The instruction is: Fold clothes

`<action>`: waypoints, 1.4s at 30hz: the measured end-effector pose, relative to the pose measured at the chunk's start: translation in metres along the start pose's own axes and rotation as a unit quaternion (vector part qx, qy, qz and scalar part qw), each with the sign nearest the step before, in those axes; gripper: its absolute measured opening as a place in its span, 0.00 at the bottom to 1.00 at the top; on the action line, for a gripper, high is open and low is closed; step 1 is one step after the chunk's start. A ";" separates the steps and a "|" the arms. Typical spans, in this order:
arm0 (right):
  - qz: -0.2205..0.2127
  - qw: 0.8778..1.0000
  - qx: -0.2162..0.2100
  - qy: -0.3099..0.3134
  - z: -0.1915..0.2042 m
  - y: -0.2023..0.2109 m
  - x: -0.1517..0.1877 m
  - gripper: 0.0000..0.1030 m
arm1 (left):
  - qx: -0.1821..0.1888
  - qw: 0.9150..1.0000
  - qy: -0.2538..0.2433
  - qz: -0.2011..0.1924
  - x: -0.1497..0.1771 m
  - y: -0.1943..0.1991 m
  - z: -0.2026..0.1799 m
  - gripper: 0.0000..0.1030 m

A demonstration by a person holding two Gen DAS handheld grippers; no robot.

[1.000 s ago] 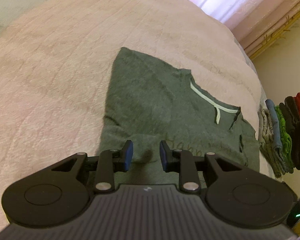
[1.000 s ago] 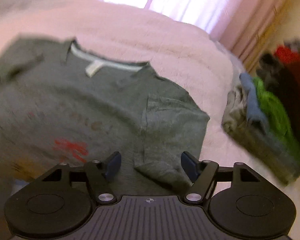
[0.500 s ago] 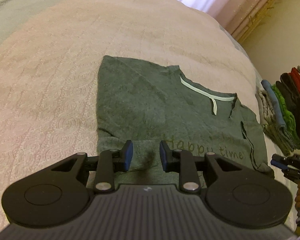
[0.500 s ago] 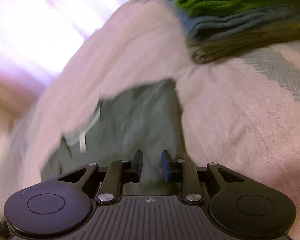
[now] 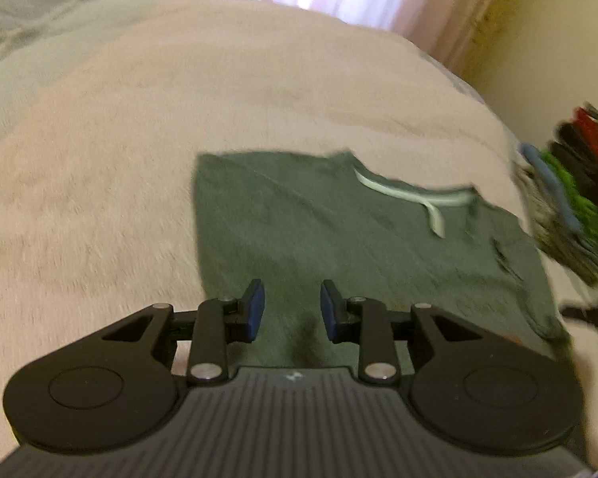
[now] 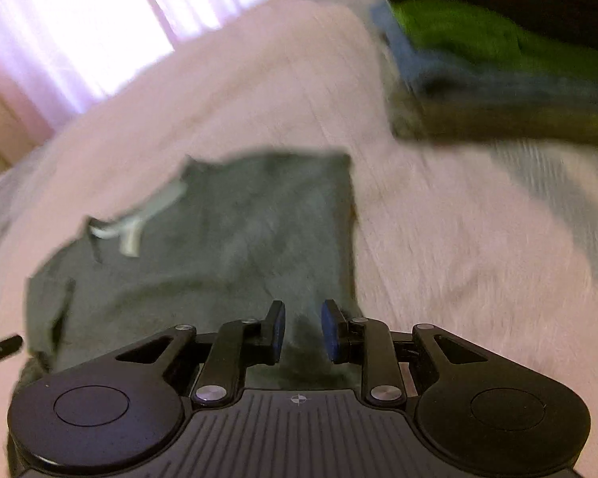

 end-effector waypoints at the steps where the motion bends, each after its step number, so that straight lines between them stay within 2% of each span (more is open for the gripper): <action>1: 0.004 1.000 0.006 0.012 0.000 -0.001 0.008 0.24 | -0.010 1.000 0.005 0.006 0.002 -0.008 0.006 0.24; 5: 0.008 0.994 0.033 0.103 0.002 0.015 0.050 0.24 | -0.012 0.998 -0.044 0.036 0.030 -0.003 -0.001 0.24; 8: -0.025 0.984 0.054 0.170 0.005 0.026 0.063 0.25 | -0.019 0.995 -0.089 0.047 0.051 0.010 -0.011 0.24; 11: -0.079 0.981 0.041 0.171 0.009 0.037 0.052 0.25 | -0.031 0.993 -0.103 0.037 0.062 0.025 -0.021 0.25; 13: -0.081 0.983 0.031 0.164 0.008 0.032 0.048 0.25 | -0.036 0.994 -0.097 0.037 0.073 0.033 -0.027 0.25; 15: -0.061 0.982 0.038 0.173 0.002 0.028 0.065 0.25 | -0.042 0.994 -0.090 0.041 0.089 0.042 -0.033 0.25; 19: -0.023 0.981 0.048 0.189 -0.028 0.057 0.124 0.25 | -0.062 0.992 -0.097 0.045 0.144 0.083 -0.055 0.25; 24: 0.029 0.975 0.049 0.216 -0.068 0.126 0.218 0.25 | -0.092 0.987 -0.058 0.116 0.247 0.155 -0.080 0.26; 27: 0.070 0.969 0.057 0.229 -0.086 0.160 0.262 0.25 | -0.122 0.983 -0.031 0.133 0.296 0.196 -0.092 0.26; 29: 0.109 0.964 0.062 0.234 -0.093 0.174 0.281 0.25 | -0.135 0.980 -0.012 0.146 0.312 0.218 -0.099 0.26; 32: 0.172 0.949 0.078 0.252 -0.098 0.185 0.293 0.26 | -0.152 0.971 0.011 0.182 0.317 0.239 -0.109 0.26; 34: 0.177 0.950 0.075 0.247 -0.098 0.200 0.286 0.26 | -0.161 0.969 0.013 0.185 0.308 0.255 -0.122 0.26; 35: 0.168 0.954 0.067 0.238 -0.097 0.211 0.277 0.31 | -0.160 0.971 0.011 0.175 0.300 0.265 -0.131 0.26; 36: 0.158 0.959 0.059 0.229 -0.094 0.222 0.268 0.60 | -0.155 0.974 0.010 0.166 0.292 0.274 -0.140 0.27; 37: 0.147 0.963 0.053 0.221 -0.092 0.234 0.257 0.76 | -0.152 0.975 0.009 0.159 0.284 0.283 -0.151 0.30; 38: 0.133 0.967 0.044 0.214 -0.088 0.247 0.246 0.84 | -0.150 0.977 0.007 0.154 0.275 0.292 -0.162 0.33; 40: 0.109 0.972 0.016 0.209 -0.077 0.274 0.225 0.84 | -0.150 0.979 -0.003 0.140 0.257 0.308 -0.184 0.35; 41: 0.099 0.973 0.001 0.207 -0.071 0.289 0.215 0.84 | -0.151 0.980 -0.009 0.132 0.248 0.316 -0.194 0.43; 42: 0.091 0.974 -0.009 0.205 -0.066 0.302 0.206 0.84 | -0.151 0.981 -0.015 0.125 0.240 0.324 -0.205 0.47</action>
Point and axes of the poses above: each gripper's, at about its wrist camera, not at the fingertips, and y roughly against the way its jaws point, z to its left, x to its underside, the point moved 6 cm from there along -y, roughly the way its jaws point, and after that the axes turned 9 degrees about x, right-handed, at the moved point
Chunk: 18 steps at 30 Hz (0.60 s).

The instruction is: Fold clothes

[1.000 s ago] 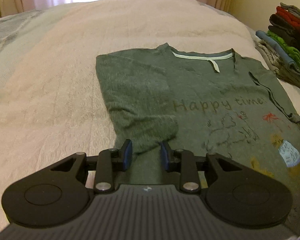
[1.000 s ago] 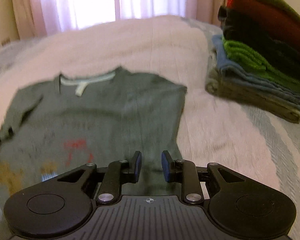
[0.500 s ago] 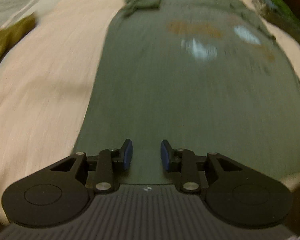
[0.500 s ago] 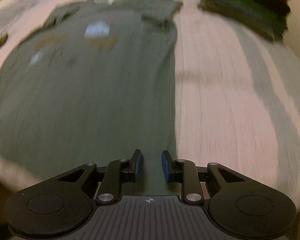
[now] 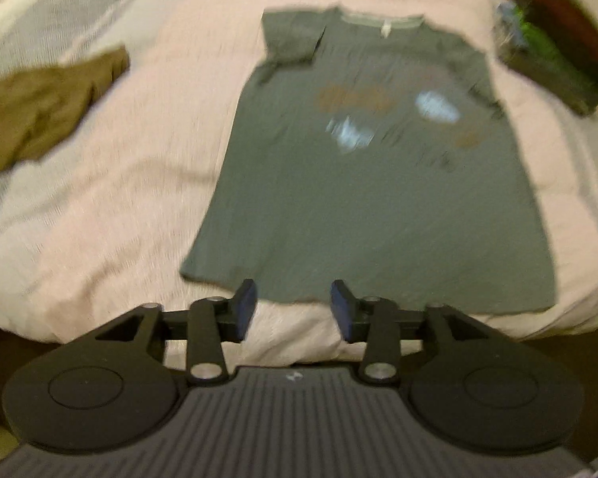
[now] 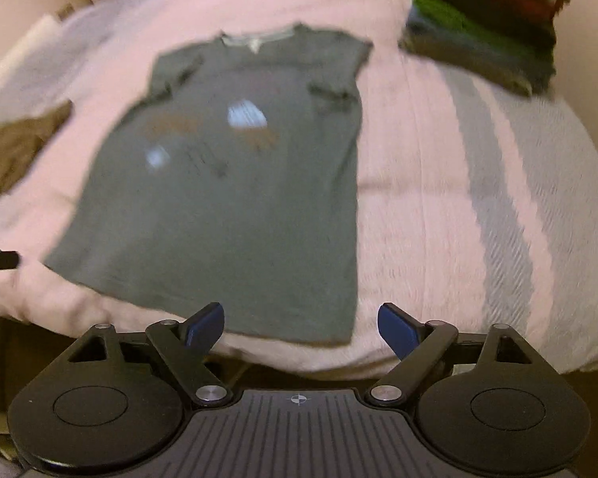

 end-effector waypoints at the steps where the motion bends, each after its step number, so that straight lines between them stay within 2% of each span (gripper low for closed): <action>1: -0.009 1.000 -0.005 -0.003 0.001 0.014 -0.005 0.84 | -0.001 1.000 -0.005 -0.008 -0.006 0.012 -0.007 0.50; 6: -0.046 0.998 -0.027 -0.024 0.006 0.067 -0.019 0.88 | 0.005 0.999 -0.031 -0.027 -0.021 0.055 -0.040 0.51; 9: -0.055 0.998 -0.021 -0.031 0.006 0.086 -0.018 0.89 | 0.003 0.998 -0.041 -0.037 -0.026 0.073 -0.054 0.53; 18: -0.048 0.998 0.009 -0.035 0.021 0.108 -0.021 0.89 | 0.002 0.998 -0.035 -0.056 -0.029 0.106 -0.053 0.56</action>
Point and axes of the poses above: each gripper's, at about its wrist camera, not at the fingertips, and y roughly against the way its jaws point, z to its left, x to its underside, the point moved 6 cm from there along -y, roughly the way its jaws point, and after that the axes turned 9 degrees about x, right-handed, at the moved point
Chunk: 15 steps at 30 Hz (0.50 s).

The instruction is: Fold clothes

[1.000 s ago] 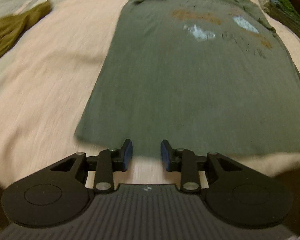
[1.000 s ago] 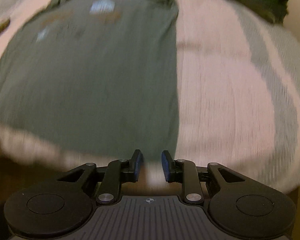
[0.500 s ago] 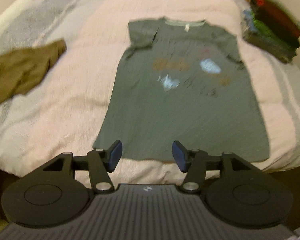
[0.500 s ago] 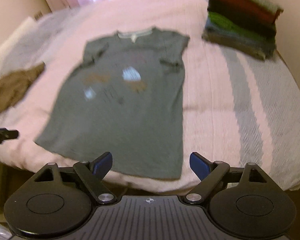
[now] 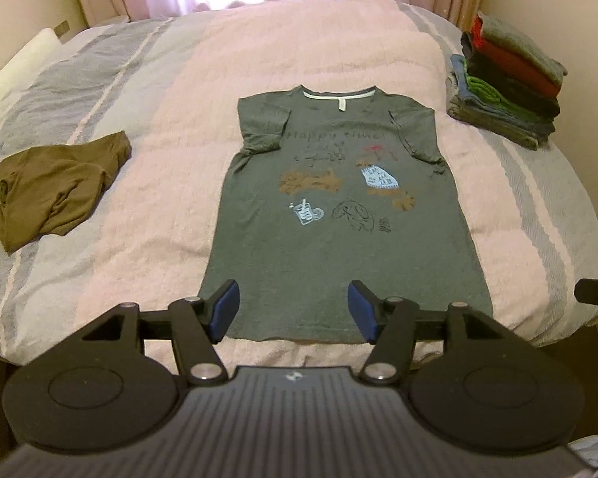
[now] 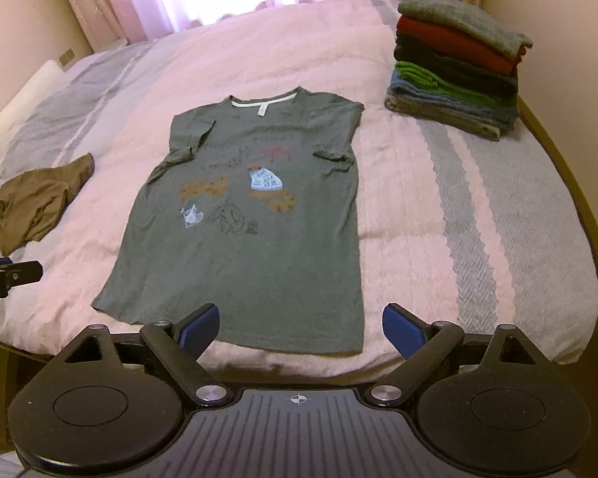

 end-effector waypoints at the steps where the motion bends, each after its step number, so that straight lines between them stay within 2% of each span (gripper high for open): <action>1: -0.002 1.000 0.003 0.002 0.003 0.002 0.000 0.89 | -0.002 1.000 0.001 0.000 0.001 0.002 0.003 0.58; 15: -0.002 1.000 0.006 0.025 0.030 0.009 0.003 0.89 | -0.018 1.000 0.018 0.007 0.015 0.016 0.023 0.58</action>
Point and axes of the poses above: each gripper's, at about its wrist camera, not at the fingertips, and y roughly against the way its jaws point, z to its left, x to its underside, the point moved 6 cm from there along -y, roughly the way its jaws point, and after that the axes turned 9 degrees about x, right-handed, at the moved point
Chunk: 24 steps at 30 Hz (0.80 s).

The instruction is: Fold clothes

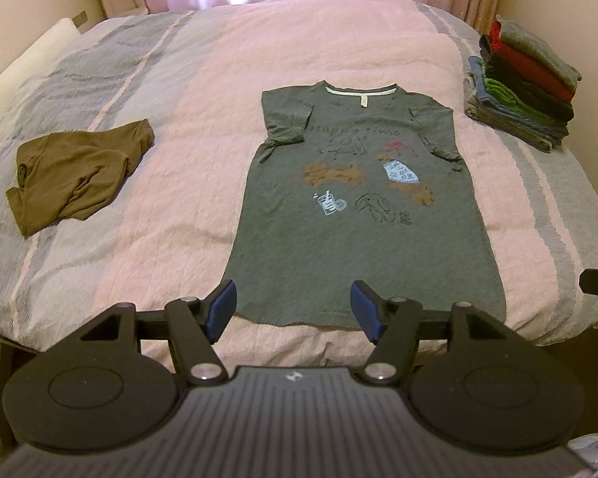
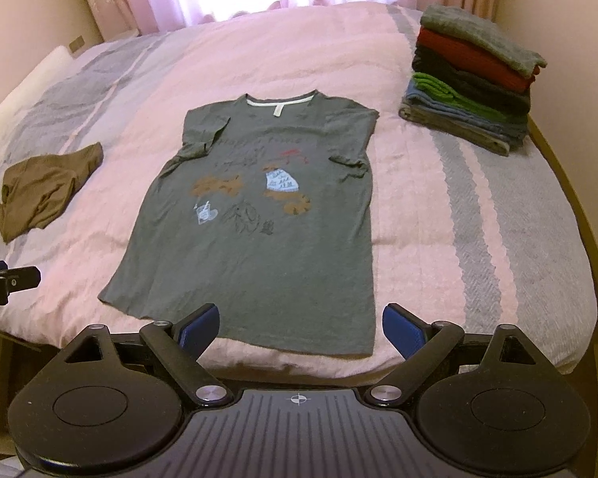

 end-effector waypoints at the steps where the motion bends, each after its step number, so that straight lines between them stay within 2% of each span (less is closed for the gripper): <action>1: 0.002 1.000 0.000 0.001 0.001 -0.001 0.001 0.89 | -0.001 1.000 0.001 0.001 0.001 0.000 0.001 0.59; 24: 0.031 1.000 0.000 0.006 0.007 -0.007 0.016 0.89 | -0.004 1.000 -0.001 0.023 0.017 -0.006 -0.003 0.59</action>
Point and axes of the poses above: each gripper's, at about its wrist camera, not at the fingertips, and y roughly against the way its jaws point, z to its left, x to its underside, the point moved 6 cm from there along -y, roughly the way its jaws point, and after that the axes turned 9 degrees about x, right-handed, at the moved point
